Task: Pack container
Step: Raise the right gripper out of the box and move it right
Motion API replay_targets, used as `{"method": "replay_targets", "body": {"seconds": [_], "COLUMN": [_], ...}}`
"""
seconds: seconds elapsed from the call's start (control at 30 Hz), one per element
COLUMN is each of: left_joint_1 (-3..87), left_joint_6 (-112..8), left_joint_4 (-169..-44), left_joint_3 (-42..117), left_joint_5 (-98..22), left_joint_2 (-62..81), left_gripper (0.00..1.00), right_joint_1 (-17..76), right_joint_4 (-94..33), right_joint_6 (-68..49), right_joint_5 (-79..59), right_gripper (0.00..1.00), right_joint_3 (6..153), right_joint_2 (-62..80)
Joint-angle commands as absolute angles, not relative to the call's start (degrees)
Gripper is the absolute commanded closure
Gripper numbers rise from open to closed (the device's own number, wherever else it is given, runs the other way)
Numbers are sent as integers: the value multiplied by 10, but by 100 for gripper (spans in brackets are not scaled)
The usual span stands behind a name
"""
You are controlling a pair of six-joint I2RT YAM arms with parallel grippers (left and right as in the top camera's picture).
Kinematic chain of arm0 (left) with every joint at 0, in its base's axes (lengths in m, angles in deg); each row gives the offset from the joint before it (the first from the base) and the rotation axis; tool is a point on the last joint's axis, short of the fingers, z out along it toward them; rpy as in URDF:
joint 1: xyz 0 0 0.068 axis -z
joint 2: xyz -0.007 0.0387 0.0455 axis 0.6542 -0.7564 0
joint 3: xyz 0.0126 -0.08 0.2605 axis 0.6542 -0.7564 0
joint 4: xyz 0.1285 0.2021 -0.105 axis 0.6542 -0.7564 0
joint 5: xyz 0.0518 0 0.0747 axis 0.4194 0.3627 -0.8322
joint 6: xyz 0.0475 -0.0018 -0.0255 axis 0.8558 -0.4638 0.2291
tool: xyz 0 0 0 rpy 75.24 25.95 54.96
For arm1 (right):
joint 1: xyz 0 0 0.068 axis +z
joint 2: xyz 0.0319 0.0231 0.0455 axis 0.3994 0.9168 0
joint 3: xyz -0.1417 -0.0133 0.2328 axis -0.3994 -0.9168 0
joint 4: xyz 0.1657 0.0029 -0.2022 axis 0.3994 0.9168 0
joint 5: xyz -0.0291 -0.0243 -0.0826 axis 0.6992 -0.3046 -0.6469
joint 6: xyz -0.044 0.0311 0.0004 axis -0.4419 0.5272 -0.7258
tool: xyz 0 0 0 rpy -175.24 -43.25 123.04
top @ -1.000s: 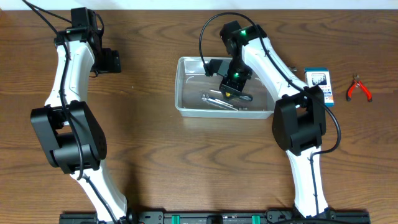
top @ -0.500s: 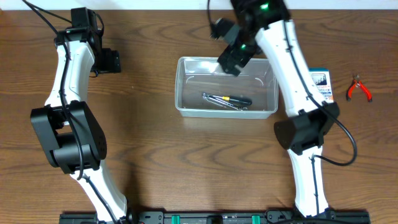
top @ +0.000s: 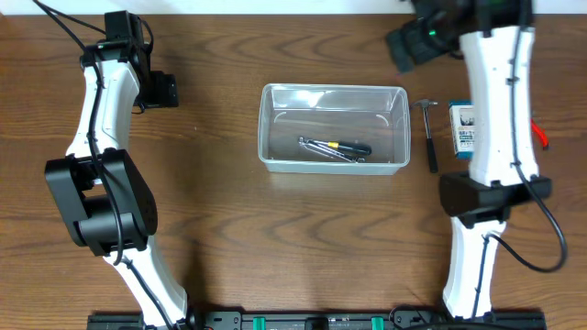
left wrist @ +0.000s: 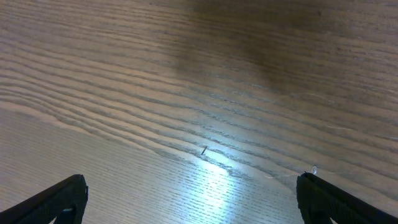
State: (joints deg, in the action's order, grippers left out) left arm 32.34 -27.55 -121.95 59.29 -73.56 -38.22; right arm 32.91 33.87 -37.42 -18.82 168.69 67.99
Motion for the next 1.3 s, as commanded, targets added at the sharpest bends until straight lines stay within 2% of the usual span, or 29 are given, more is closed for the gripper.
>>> {"method": "replay_targets", "body": {"seconds": [0.0,0.27,0.57,1.27], "left_joint_1": [323,323,323,323], "left_joint_6": [-276,-276,-276,-276], "left_joint_4": [-1221,-1221,-1221,-1221], "left_joint_3": [590,590,590,590], "left_joint_5": [-744,-744,-744,-744], "left_joint_2": [-392,-392,-392,-392], "left_gripper": [2,2,2,2], "right_joint_1": [312,270,193,168], "right_joint_4": [341,341,329,74], "right_joint_6": [-335,-335,-336,-364], "right_joint_5": [-194,-194,-191,-189], "right_gripper": [1,1,1,1], "right_joint_3": [1686,1544,1394,1116], "right_joint_2": [610,512,506,508]}}
